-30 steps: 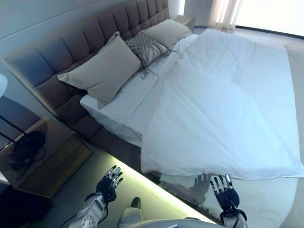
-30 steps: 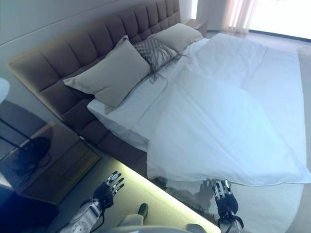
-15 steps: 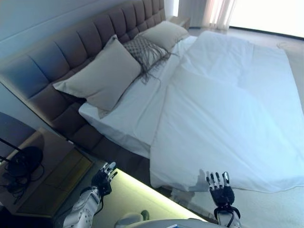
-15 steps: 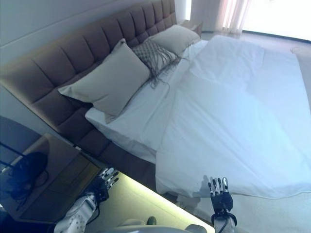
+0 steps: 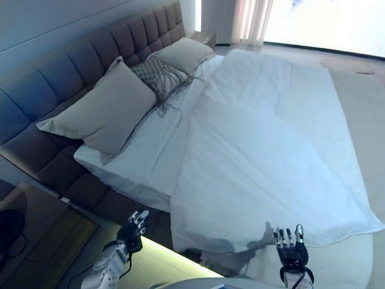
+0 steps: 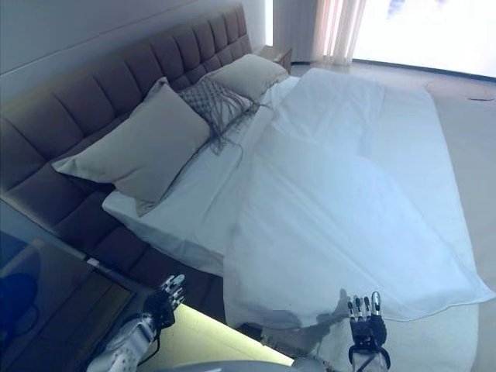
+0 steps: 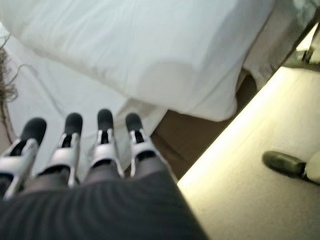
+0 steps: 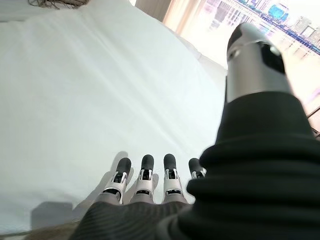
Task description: Make the bed neatly
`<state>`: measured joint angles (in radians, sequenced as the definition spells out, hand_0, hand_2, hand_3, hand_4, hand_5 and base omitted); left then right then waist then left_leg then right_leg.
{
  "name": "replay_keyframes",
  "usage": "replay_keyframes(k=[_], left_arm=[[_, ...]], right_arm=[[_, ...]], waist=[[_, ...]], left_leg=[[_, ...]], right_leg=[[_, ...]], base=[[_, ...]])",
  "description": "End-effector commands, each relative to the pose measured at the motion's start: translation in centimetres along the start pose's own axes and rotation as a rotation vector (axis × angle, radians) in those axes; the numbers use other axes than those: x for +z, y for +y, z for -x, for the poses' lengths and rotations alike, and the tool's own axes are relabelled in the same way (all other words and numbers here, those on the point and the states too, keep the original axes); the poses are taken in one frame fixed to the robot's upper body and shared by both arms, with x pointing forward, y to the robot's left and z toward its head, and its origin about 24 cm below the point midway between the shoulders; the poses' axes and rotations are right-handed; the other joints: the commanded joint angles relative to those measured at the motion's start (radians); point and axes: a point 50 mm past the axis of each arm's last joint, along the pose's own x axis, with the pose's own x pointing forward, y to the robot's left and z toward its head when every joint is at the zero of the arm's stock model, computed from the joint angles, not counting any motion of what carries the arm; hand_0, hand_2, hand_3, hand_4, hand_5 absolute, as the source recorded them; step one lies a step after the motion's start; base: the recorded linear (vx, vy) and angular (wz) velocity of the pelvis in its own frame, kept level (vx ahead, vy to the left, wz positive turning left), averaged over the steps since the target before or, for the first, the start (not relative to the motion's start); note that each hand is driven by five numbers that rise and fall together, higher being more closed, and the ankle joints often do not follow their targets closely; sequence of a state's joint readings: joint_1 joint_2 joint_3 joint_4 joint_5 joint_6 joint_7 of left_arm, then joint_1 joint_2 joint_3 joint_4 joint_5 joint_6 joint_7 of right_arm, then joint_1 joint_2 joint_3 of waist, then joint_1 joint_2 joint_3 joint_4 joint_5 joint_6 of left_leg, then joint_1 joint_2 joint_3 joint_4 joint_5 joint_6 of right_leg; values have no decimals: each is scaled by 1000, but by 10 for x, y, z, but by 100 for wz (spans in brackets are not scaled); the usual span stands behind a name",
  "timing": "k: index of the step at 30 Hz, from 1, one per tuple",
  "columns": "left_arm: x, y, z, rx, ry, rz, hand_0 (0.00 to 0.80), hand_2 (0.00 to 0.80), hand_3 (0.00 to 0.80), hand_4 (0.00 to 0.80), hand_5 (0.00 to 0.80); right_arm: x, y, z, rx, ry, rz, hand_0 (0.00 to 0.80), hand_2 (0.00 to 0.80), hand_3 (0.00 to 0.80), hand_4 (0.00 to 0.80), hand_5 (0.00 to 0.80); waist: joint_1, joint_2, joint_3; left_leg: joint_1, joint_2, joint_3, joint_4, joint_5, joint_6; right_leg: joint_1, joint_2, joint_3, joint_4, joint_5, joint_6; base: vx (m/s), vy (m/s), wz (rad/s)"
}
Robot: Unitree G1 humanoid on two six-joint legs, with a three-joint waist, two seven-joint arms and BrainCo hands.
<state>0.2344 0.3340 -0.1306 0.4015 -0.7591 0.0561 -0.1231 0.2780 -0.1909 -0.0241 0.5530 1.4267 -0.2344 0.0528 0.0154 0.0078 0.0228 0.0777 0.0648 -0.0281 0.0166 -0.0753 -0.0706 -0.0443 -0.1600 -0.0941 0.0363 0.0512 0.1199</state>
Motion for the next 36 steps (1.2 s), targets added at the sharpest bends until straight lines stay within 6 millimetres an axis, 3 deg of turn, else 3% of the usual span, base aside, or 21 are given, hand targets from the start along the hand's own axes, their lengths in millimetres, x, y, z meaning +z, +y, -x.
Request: replay_keyframes(k=[1, 6, 7, 9, 11, 13, 14, 17, 20, 24, 29, 32, 33, 35, 36], left_arm=[[42, 5, 4, -26, -152, -75, 0, 0, 0, 0, 0], [42, 12, 2, 9, -142, -56, 0, 0, 0, 0, 0], [39, 12, 1, 10, -141, -50, 0, 0, 0, 0, 0], [38, 10, 0, 8, -140, -56, 0, 0, 0, 0, 0], [35, 6, -2, 5, -134, -40, 0, 0, 0, 0, 0], [32, 8, 0, 15, -131, -33, 0, 0, 0, 0, 0], [30, 10, 1, 17, -129, -20, 0, 0, 0, 0, 0], [27, 7, -1, 14, -137, 20, 0, 0, 0, 0, 0], [25, 7, -1, 29, -134, 29, 0, 0, 0, 0, 0], [22, 6, -4, 9, -110, 18, 0, 0, 0, 0, 0], [13, 4, -3, -7, -77, 19, 0, 0, 0, 0, 0], [14, 2, -1, -27, -82, 6, 0, 0, 0, 0, 0], [15, 2, -1, -30, -86, 3, 0, 0, 0, 0, 0], [24, -3, -2, -63, -99, -16, 0, 0, 0, 0, 0], [32, -6, -2, -87, -113, -30, 0, 0, 0, 0, 0]], right_arm=[[2, 19, -3, 59, -34, -54, 0, 0, 0, 0, 0], [4, 22, -8, 29, -30, -45, 0, 0, 0, 0, 0], [4, 22, -8, 35, -28, -39, 0, 0, 0, 0, 0], [4, 21, -8, 32, -25, -33, 0, 0, 0, 0, 0], [3, 22, -10, 30, -15, -11, 0, 0, 0, 0, 0], [3, 26, -12, 43, -12, 11, 0, 0, 0, 0, 0], [2, 27, -13, 44, -13, 11, 0, 0, 0, 0, 0], [3, 33, -15, 63, -32, 20, 0, 0, 0, 0, 0], [3, 33, -14, 64, -20, 15, 0, 0, 0, 0, 0], [3, 20, -9, 44, -30, -17, 0, 0, 0, 0, 0], [2, 0, -1, -6, -36, -45, 0, 0, 0, 0, 0], [5, -8, 4, -24, -56, -31, 0, 0, 0, 0, 0], [7, -9, 4, -27, -61, -32, 0, 0, 0, 0, 0], [16, -13, 4, -57, -114, -48, 0, 0, 0, 0, 0], [21, -14, 4, -62, -143, -60, 0, 0, 0, 0, 0]], waist=[[18, -70, -2], [23, -66, -14], [19, -62, -14], [17, -60, -12], [24, -56, -1], [38, -49, 20], [47, -35, 33], [74, 12, 59], [108, 34, 72], [116, 42, 63], [89, 59, 46], [61, 55, 42], [56, 53, 43], [40, 48, 44], [41, 46, 48]], left_leg=[[-25, -66, 6, 93, -54, 79], [-21, -4, 3, 115, -39, 41], [-31, 24, 0, 146, 1, 29], [-41, 39, -3, 171, 24, 24], [-102, 76, -12, 289, 126, 15], [-190, 65, -33, 423, 208, 21], [-221, 67, -36, 410, 252, 13], [-265, 65, -45, 191, 355, -16], [-322, 63, -66, -24, 449, -50], [-354, 55, -60, -87, 436, -61], [-276, 84, -70, -63, 402, -60], [-272, 96, -75, 68, 330, -61], [-276, 97, -66, 96, 304, -58], [-281, 91, -7, 124, 203, -48], [-295, 78, -7, 140, 182, -46]], right_leg=[[-58, -77, 27, -4, 122, 70], [-46, -25, 0, 20, 56, 42], [-39, -2, -4, 32, 33, 19], [-32, 11, -9, 37, 22, 4], [-2, 46, -19, 39, -7, -37], [20, 78, -8, 41, -26, -68], [38, 98, -4, 41, -34, -78], [86, 118, -20, 28, -59, -81], [142, 128, -25, 16, -90, -85], [164, 112, -58, 20, -109, -81], [189, 86, -43, 31, -137, -69], [182, 40, -7, 47, -139, -51], [177, 29, 0, 53, -138, -46], [168, -29, 5, 77, -134, -14], [163, -56, 5, 88, -133, 5]], base=[[83, -282, 9], [32, -341, 9], [-27, -270, 1], [-41, -253, 1], [-76, -326, -1], [-51, -239, -9], [-9, -75, -15], [40, 77, -2], [147, 49, -2], [133, -12, -17], [165, 66, 5], [198, 190, -26], [165, 227, -50], [157, 295, -37], [133, 310, -4]])
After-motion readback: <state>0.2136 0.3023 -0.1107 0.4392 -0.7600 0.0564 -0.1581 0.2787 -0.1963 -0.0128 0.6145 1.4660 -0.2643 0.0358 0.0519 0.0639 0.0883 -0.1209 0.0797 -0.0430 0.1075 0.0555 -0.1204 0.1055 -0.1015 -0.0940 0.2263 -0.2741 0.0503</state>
